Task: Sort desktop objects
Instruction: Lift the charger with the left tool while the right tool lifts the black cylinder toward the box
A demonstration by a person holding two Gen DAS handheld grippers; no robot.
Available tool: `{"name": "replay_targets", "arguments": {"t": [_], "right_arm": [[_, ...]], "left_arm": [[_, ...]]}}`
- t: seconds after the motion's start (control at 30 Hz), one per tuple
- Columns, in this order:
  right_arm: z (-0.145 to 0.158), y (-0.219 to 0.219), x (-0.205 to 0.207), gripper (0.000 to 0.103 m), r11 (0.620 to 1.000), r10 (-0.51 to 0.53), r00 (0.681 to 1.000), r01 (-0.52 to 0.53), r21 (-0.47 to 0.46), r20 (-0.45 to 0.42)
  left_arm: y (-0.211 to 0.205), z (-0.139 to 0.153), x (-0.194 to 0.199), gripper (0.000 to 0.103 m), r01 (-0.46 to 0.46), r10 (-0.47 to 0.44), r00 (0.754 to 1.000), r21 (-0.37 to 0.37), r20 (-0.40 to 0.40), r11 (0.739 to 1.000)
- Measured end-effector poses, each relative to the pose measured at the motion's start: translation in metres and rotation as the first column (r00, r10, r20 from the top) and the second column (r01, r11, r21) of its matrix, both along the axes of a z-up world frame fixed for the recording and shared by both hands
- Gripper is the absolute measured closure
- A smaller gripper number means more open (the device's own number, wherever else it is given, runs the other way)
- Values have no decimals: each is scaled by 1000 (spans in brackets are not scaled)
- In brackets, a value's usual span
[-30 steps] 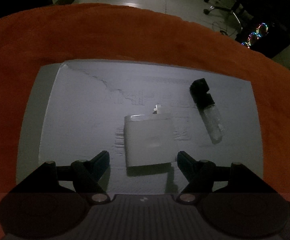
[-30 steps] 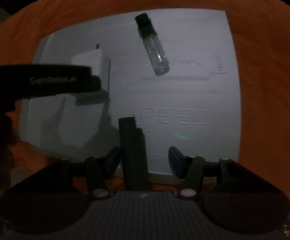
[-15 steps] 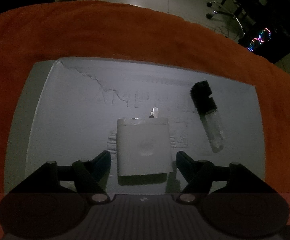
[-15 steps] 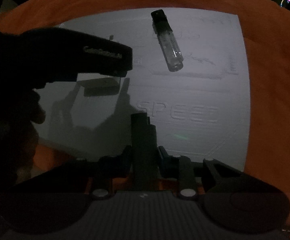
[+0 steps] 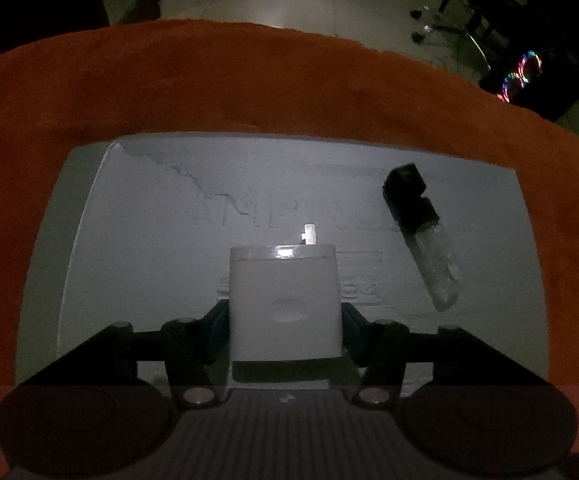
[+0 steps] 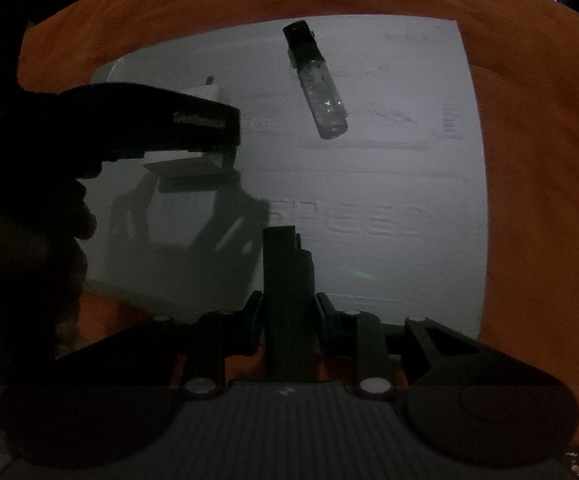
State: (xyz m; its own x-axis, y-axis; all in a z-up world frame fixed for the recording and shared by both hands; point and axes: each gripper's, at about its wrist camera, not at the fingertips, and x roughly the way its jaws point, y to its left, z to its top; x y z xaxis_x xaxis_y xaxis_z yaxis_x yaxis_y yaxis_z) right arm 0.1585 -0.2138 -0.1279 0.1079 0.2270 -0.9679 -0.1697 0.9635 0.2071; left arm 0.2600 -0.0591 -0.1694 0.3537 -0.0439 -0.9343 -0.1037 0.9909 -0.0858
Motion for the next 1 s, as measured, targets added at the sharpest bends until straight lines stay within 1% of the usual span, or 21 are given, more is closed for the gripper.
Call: {"name": "replay_targets", "arguments": {"t": [0.1,0.27,0.4,0.47,0.53,0.7,1.0], "right_arm": [[5,-2,-2,74,1000,-6,1000,6,2,5],[19,-6,-2,74,1000,-27,999,27,0,26],[38,-8,0,74,997,-60,997,57,49,47],[51,-7,-2,74,996,-69,995,66,52,67],[63,-8,-4,74,996,-75,994,71,50,82],[92,-5,-20,74,996,-82,989,76,54,124],[117,-3,-55,74,994,-100,982,91,63,163]], "left_arm": [[1,4,-2,51,-10,10,1000,5,5,1000],[8,20,-6,52,-25,25,1000,-5,15,1000],[15,41,-17,52,-19,19,999,-3,44,1000],[17,51,-24,52,-12,12,998,5,62,1000],[21,59,-32,52,-19,19,998,-11,61,1000],[29,79,-52,52,-25,25,997,-6,74,1000],[38,116,-99,52,-16,18,994,-21,103,1000]]}}
